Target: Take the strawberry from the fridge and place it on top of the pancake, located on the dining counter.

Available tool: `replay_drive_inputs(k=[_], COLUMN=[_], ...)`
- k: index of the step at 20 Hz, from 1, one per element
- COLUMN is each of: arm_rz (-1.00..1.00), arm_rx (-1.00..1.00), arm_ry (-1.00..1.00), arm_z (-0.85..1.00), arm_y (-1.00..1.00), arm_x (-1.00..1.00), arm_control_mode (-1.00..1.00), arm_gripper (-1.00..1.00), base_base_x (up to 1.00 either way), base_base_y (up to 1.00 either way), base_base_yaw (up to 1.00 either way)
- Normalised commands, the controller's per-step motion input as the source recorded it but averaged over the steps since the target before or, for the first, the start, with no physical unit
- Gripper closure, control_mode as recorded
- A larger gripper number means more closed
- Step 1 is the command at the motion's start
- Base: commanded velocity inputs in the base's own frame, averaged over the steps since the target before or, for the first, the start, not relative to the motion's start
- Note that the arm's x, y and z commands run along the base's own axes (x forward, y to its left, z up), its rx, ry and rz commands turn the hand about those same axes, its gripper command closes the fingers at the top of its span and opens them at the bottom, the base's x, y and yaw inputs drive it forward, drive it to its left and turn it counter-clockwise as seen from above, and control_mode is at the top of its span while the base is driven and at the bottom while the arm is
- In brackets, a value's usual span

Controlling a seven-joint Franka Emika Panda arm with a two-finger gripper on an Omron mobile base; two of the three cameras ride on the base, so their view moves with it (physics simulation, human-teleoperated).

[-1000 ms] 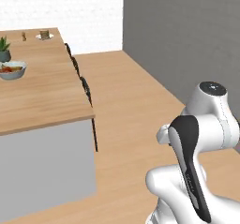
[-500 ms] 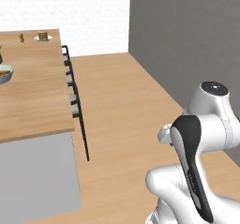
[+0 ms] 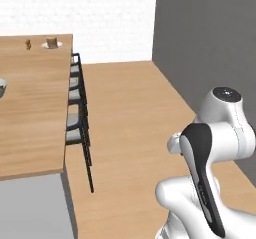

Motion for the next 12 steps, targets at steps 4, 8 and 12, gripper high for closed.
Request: replay_drive_inputs(k=[4, 8, 12], arm_rz=[0.00, 0.00, 0.00], arm_rx=[0.00, 0.00, 0.00], arm_ry=[0.00, 0.00, 0.00], arm_z=[0.00, 0.00, 0.00], arm_y=[0.00, 0.00, 0.00], arm_x=[0.00, 0.00, 0.00], arm_control_mode=[1.00, 1.00, 1.00], arm_gripper=[1.00, 1.00, 1.00], base_base_x=[0.73, 0.76, 0.85], base_base_y=[-0.59, -0.52, -0.48], base_base_yaw=[0.21, 0.20, 0.23])
